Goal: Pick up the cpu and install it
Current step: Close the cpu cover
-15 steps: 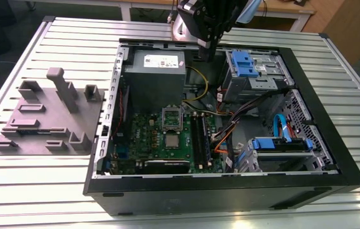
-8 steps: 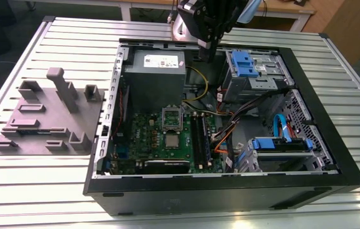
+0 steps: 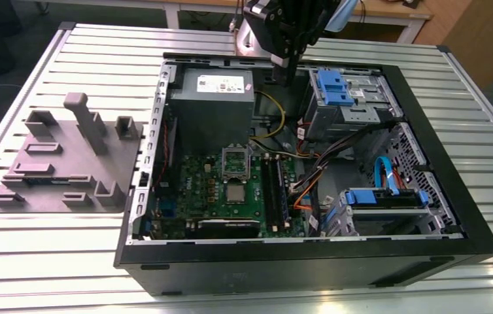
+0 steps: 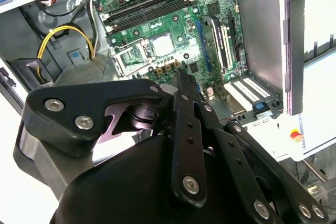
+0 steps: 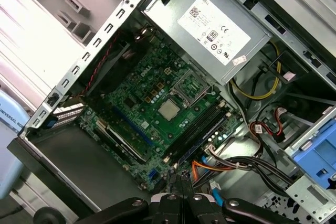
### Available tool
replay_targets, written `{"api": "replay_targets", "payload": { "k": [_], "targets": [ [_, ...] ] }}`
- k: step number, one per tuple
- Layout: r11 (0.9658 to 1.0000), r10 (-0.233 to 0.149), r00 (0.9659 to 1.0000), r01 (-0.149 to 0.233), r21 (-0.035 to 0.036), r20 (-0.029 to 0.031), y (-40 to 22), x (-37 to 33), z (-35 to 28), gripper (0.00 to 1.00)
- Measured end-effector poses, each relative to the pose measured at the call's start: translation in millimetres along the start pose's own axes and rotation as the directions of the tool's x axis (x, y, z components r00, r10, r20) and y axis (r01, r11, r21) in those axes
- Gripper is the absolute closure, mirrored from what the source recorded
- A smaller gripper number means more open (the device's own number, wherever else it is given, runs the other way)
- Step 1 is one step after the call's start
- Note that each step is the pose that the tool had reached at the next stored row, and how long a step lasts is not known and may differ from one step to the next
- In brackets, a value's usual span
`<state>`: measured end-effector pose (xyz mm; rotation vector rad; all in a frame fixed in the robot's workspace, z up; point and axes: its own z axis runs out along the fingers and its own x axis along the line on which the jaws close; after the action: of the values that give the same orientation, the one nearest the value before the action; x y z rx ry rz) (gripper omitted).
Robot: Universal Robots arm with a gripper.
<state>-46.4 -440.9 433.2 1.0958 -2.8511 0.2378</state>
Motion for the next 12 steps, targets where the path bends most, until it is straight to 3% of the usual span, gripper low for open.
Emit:
{"api": "replay_targets", "payload": {
  "k": [9, 12],
  "targets": [
    [1.0000, 0.000, 1.0000, 0.000, 0.0027, -0.0024, 0.0, 0.0, 0.0, 0.90],
    [1.0000, 0.000, 1.0000, 0.000, 0.0063, -0.0057, 0.0, 0.0, 0.0, 0.90]
  ]
}}
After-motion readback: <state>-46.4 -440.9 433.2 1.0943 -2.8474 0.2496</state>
